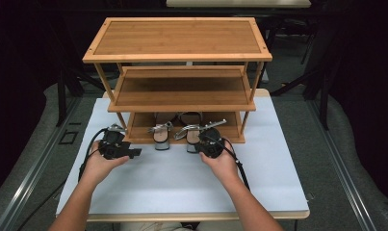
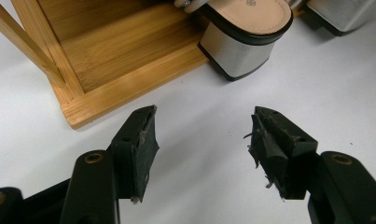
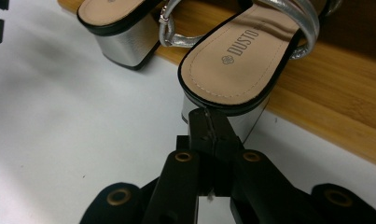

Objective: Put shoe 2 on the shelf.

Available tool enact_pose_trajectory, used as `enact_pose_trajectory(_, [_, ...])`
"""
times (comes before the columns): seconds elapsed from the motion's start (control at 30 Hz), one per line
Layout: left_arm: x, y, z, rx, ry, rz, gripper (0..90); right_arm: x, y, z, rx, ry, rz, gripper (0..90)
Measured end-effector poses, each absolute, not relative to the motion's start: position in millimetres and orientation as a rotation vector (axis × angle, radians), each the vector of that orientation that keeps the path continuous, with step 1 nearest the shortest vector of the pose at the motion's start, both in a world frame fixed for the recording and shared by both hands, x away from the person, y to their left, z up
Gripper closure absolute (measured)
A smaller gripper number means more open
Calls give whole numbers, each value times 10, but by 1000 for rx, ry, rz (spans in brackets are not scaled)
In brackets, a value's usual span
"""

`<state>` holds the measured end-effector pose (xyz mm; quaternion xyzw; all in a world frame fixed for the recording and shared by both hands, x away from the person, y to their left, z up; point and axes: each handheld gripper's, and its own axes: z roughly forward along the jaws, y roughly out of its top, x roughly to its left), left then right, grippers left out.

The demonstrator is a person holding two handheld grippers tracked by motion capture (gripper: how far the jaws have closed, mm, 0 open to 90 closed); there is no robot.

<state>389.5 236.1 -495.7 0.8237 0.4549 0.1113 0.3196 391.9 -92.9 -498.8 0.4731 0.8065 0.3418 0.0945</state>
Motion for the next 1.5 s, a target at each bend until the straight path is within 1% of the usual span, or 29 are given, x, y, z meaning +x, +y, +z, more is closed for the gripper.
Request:
enact_pose_trajectory(0.5, [3896,2357,-4954,2159,1193,294,407,4083,-908,-5035,1453,2373,1027,900])
enact_pose_trajectory(0.77, [3895,2341,-4957,2164,1190,300,408,4085,-896,-5066,1444,2400,1010,899])
enact_pose_trajectory(0.83, [3897,2338,-4960,2167,1189,298,411,4079,-894,-5068,1441,2396,1013,884])
enact_pose_trajectory(0.9, [3899,2334,-4968,2167,1190,295,429,4069,-892,-5068,1439,2399,1023,851])
enact_pose_trajectory(0.97, [3901,2328,-4973,2168,1193,294,435,4050,-890,-5067,1436,2391,1029,837])
enact_pose_trajectory(1.1, [3903,2318,-4976,2162,1189,306,462,3996,-927,-5037,1421,2357,1013,845])
enact_pose_trajectory(1.17, [3903,2315,-4979,2152,1183,333,502,3967,-977,-5007,1414,2352,1021,846])
enact_pose_trajectory(1.33, [3919,2329,-4981,2103,1208,344,511,3942,-1075,-4986,1424,2327,997,846])
enact_pose_trajectory(1.47, [3923,2311,-4996,2097,1201,366,558,3949,-1123,-5012,1438,2319,989,846])
enact_pose_trajectory(1.5, [3930,2302,-5017,2095,1226,384,582,3960,-1130,-5031,1437,2323,982,846])
